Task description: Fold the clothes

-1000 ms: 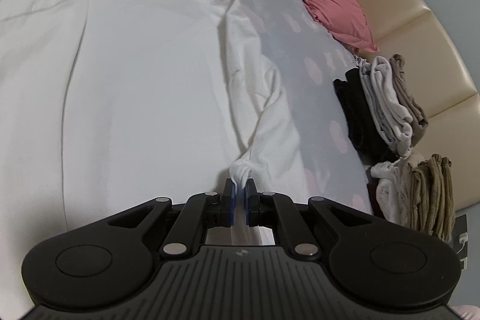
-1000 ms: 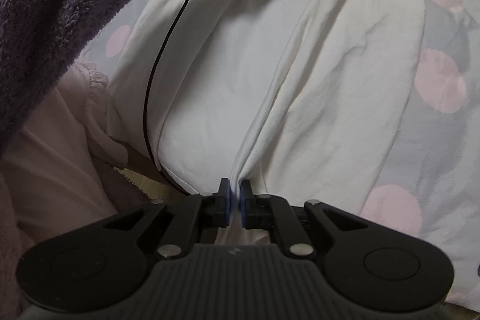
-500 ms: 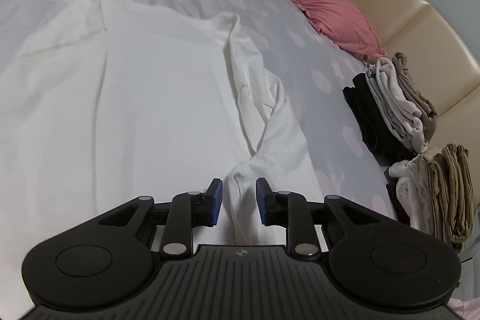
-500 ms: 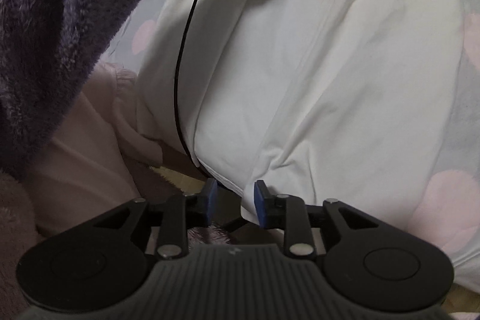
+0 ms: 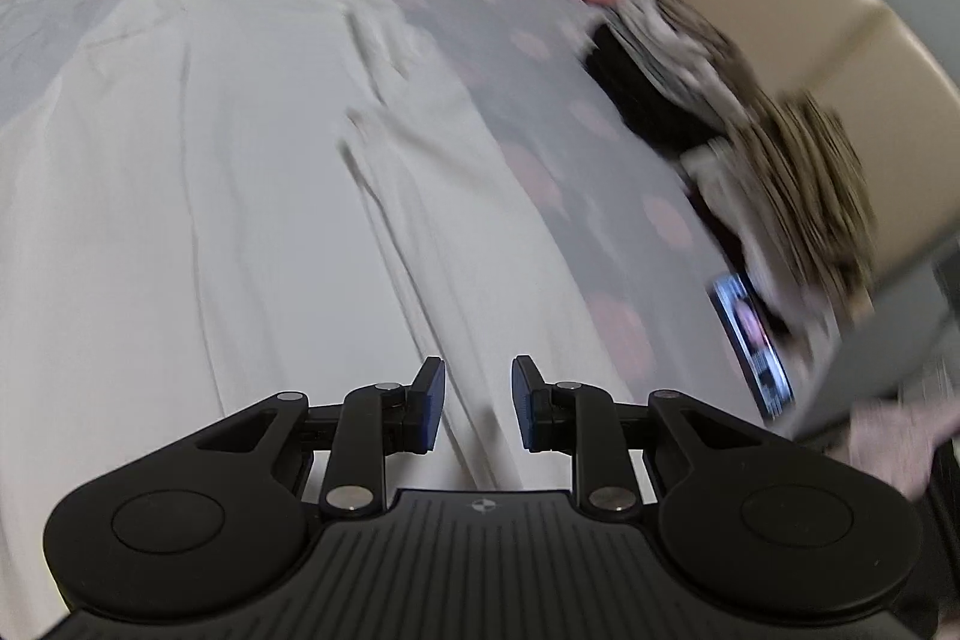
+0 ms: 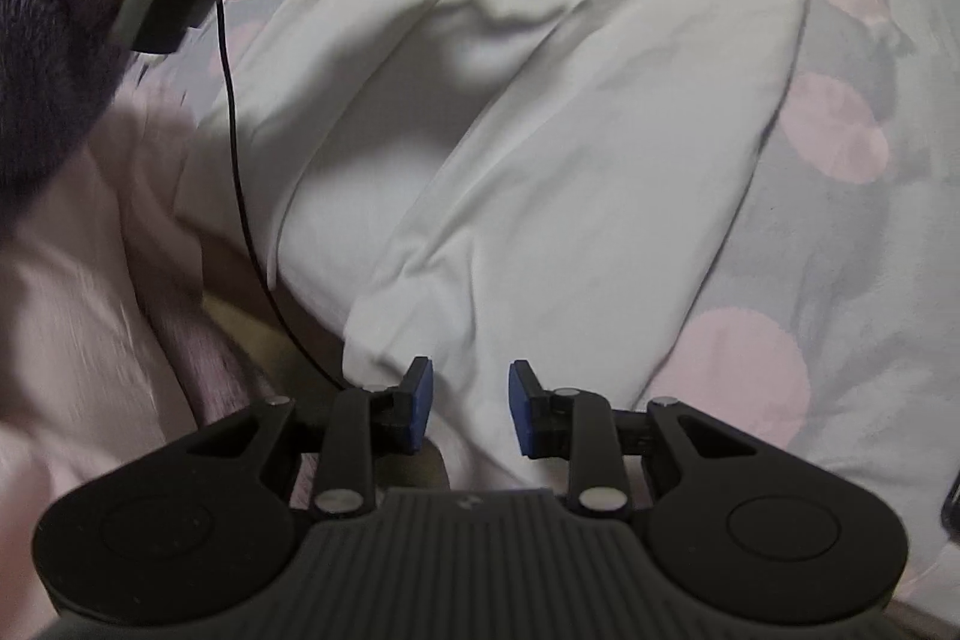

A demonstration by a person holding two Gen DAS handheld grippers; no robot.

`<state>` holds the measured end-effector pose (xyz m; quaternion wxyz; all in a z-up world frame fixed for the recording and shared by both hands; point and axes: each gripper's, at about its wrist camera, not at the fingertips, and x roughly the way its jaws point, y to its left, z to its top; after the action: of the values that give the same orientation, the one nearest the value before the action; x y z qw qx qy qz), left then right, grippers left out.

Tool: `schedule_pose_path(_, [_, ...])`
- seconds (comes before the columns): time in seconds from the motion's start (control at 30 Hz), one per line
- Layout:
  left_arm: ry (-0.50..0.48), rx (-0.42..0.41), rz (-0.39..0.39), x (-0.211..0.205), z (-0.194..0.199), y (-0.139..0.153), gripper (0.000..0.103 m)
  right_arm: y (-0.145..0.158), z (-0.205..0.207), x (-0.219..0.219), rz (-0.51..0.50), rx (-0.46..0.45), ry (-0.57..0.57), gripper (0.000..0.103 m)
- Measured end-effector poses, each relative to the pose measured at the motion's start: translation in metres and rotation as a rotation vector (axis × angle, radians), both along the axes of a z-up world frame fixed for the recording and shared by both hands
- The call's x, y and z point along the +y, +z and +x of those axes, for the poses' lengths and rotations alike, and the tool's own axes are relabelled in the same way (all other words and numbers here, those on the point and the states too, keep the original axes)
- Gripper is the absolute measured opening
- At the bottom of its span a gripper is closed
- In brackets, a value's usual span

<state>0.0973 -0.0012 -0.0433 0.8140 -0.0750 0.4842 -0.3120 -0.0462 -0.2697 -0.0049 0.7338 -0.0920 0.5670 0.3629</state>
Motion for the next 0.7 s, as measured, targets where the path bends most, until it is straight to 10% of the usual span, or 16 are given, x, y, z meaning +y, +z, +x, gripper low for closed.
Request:
schedule_pose_path(0.37, [-0.365,-0.108,0.175,-0.040,-0.124,-0.003,0.021,-0.006,-0.034,-0.017,-0.100,-0.138,0.068,0.035])
schedule_pose_path(0.7, [-0.584,-0.396,0.467,-0.090,-0.215,-0.037,0.035,-0.020,-0.070,0.023,-0.196,-0.408,0.310,0.043])
